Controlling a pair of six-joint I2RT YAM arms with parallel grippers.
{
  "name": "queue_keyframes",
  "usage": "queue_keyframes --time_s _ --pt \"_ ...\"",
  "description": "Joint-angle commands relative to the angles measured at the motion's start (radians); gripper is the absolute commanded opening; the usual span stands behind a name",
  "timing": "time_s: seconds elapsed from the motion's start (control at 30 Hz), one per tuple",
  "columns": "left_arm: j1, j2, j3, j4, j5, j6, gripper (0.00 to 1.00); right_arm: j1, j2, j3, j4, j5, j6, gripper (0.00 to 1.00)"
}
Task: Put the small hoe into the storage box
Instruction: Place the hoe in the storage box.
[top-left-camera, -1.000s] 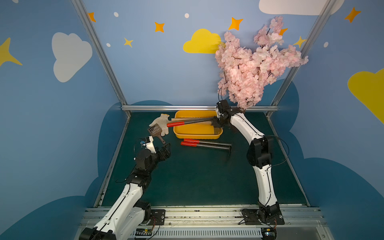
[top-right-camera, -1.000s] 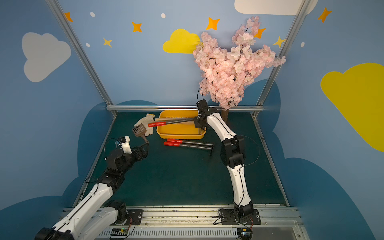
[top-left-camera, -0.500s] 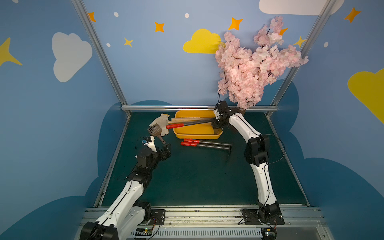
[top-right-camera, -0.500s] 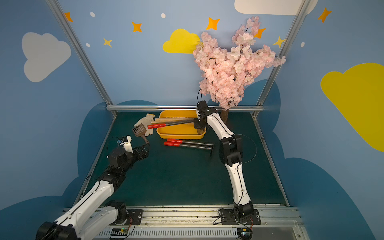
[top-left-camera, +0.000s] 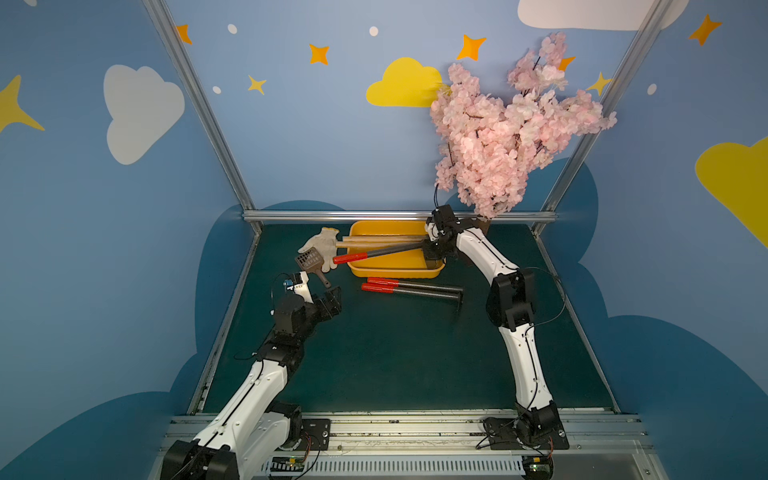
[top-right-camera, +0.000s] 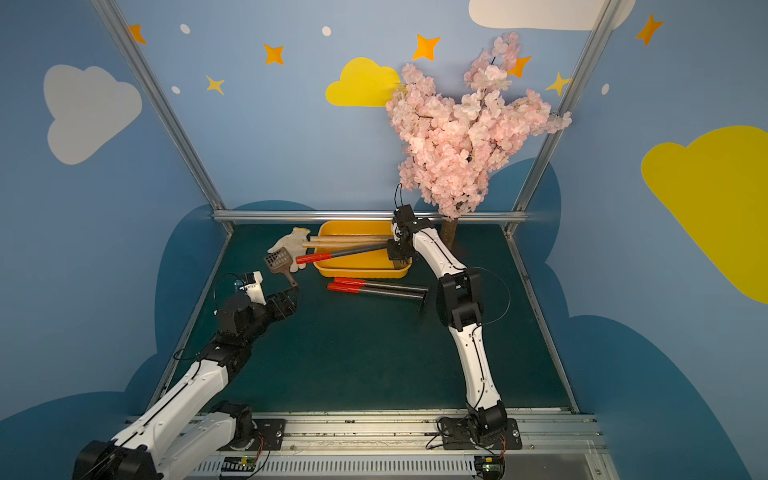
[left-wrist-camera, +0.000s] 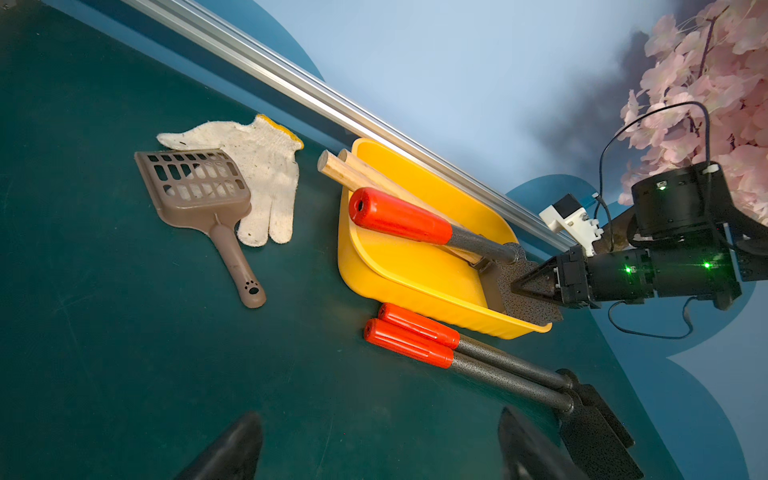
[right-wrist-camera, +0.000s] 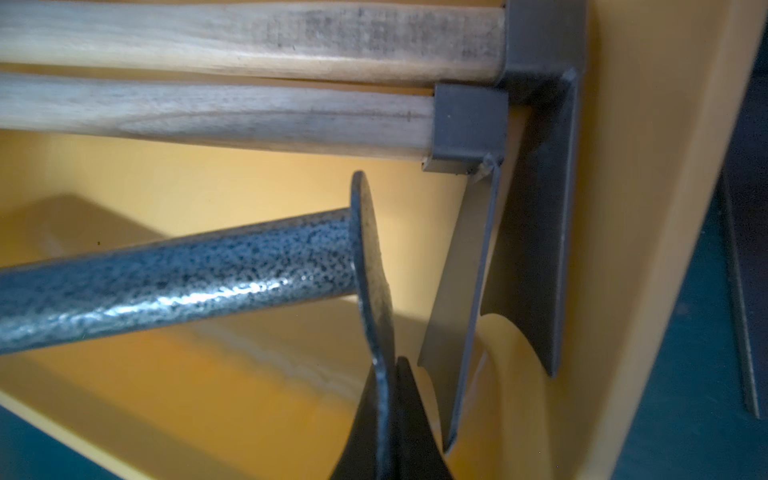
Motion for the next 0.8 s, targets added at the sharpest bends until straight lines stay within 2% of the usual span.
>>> queue_keyframes --time_s 0.0,0.23,0.53,0.77 --pt "0.006 0.007 0.021 0.019 0.008 0.016 0.89 -0.003 -0.002 0.009 0.026 -0.014 0.008 0.00" --pt "0.007 0.018 0.023 0.016 0.010 0.020 0.89 -0.006 -0.001 0.003 0.053 0.000 0.024 0.18" --pt "0.008 0.025 0.017 0.024 0.013 0.020 0.89 -0.006 -0.045 -0.018 0.068 0.021 0.031 0.20" --pt "0.010 0.046 0.011 0.052 0.027 0.008 0.89 0.016 -0.183 -0.121 0.137 0.064 -0.007 0.20"
